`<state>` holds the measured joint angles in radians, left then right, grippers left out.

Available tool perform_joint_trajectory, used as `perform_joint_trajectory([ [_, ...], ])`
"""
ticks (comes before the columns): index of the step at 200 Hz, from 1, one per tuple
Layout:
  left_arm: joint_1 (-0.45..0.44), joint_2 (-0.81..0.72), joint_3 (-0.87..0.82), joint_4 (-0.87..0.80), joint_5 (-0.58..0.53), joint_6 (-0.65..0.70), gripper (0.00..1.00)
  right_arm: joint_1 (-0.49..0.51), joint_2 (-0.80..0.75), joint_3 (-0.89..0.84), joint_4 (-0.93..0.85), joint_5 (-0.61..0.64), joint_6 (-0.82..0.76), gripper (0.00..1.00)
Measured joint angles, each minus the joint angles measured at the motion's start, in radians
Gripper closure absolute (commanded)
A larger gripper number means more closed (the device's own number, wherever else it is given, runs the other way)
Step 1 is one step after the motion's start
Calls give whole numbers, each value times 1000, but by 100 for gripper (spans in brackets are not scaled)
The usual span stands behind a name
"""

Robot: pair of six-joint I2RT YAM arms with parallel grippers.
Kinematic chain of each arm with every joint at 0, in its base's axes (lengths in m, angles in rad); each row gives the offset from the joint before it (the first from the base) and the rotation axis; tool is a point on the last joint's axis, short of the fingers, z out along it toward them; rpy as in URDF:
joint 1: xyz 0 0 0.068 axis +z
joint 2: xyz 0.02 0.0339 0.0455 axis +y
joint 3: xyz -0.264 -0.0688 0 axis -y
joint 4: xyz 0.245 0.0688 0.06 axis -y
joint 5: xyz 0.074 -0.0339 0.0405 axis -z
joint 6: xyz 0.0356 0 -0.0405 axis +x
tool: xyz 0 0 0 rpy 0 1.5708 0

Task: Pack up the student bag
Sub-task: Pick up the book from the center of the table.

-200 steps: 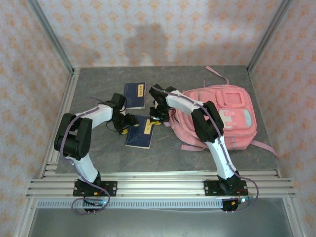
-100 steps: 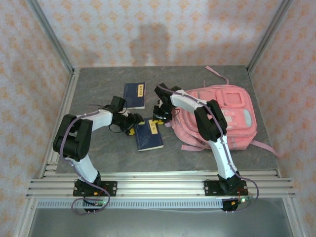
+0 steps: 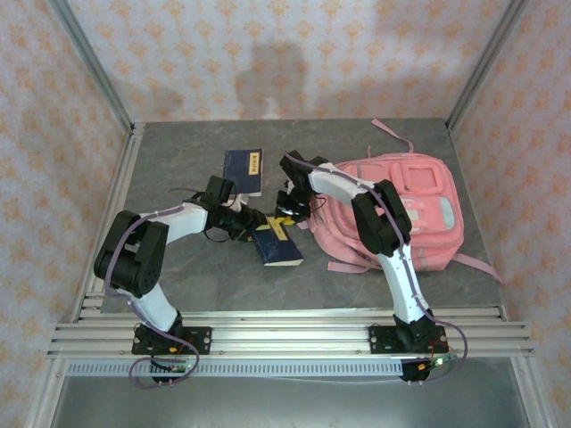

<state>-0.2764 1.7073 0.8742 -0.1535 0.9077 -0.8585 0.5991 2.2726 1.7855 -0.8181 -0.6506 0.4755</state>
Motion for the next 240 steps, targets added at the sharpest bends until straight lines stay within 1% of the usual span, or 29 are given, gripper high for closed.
perform_joint_trajectory([
  [11, -3, 14, 9, -27, -16, 18, 100, 0, -2, 0, -2, 13, 0, 79],
  [29, -4, 13, 24, -65, -35, 50, 100, 1, -11, -1, -10, 35, 0, 73],
  [40, -5, -8, 37, -94, -49, 71, 100, 2, -24, -11, -11, 53, -2, 67],
  [68, -5, -149, 63, -150, -64, 106, 100, -13, -103, -41, -23, 76, -29, 54],
  [70, -5, -166, 66, -150, -64, 109, 100, -15, -113, -41, -24, 76, -31, 51],
  [75, -5, -193, 74, -151, -66, 111, 100, -19, -132, -41, -24, 77, -43, 48],
  [92, -5, -267, 104, -149, -71, 124, 100, -39, -213, -41, -21, 75, -74, 35],
  [104, -5, -306, 116, -140, -70, 125, 100, -56, -273, -43, -16, 70, -101, 22],
  [116, -5, -335, 120, -118, -61, 124, 100, -80, -341, -50, -5, 42, -110, 16],
  [147, -6, -378, 115, -35, -10, 87, 100, -124, -473, -81, 34, -66, -117, 14],
  [164, -10, -394, 115, 5, 15, 69, 100, -131, -558, -150, 68, -111, -110, 14],
  [184, -33, -402, 116, 52, 50, 50, 100, -132, -646, -238, 118, -196, -80, 14],
  [219, -111, -402, 129, 143, 119, 8, 100, -132, -681, -288, 135, -322, -60, 11],
  [240, -124, -399, 151, 143, 137, -2, 100, -146, -703, -335, 186, -399, -28, 15],
])
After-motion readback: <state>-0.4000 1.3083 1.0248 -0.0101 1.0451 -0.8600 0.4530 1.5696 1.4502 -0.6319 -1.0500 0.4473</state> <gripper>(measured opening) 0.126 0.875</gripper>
